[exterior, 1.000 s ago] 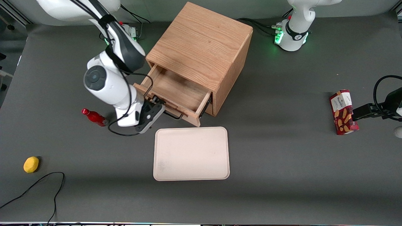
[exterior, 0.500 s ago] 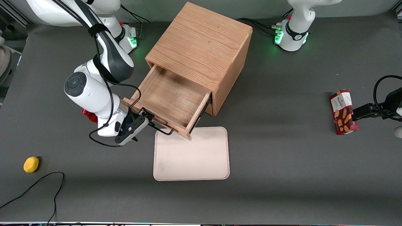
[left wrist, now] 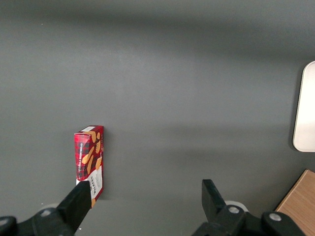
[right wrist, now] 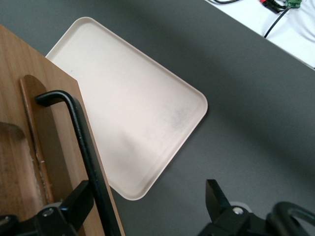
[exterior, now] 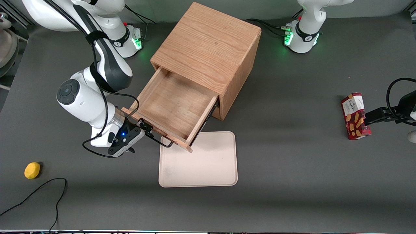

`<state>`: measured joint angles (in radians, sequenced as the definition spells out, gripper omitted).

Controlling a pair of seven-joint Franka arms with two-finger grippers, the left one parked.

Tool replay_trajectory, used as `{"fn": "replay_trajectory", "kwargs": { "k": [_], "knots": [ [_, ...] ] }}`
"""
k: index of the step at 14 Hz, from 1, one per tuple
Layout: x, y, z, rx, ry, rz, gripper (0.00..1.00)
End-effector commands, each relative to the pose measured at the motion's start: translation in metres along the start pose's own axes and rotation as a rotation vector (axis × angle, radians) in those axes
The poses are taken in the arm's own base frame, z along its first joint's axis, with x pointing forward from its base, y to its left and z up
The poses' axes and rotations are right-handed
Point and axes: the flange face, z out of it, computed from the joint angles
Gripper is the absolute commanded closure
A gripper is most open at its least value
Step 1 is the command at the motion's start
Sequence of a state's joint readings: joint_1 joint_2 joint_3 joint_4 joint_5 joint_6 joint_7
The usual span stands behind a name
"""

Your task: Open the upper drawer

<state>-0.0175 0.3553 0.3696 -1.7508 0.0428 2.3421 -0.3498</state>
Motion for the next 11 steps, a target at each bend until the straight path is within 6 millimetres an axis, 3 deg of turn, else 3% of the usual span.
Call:
{"fn": "replay_trajectory", "kwargs": {
  "k": [1,3,6,8,11],
  "knots": [
    [0.007,0.024,-0.013,-0.038,0.05,0.018,0.0],
    [0.005,0.053,-0.039,-0.079,0.081,0.06,0.0],
    [0.004,0.046,-0.097,-0.089,0.053,0.063,0.0],
    [-0.017,0.056,-0.151,-0.082,0.037,0.144,0.0],
    [-0.063,0.07,-0.202,-0.031,-0.094,0.523,0.0]
  ]
}}
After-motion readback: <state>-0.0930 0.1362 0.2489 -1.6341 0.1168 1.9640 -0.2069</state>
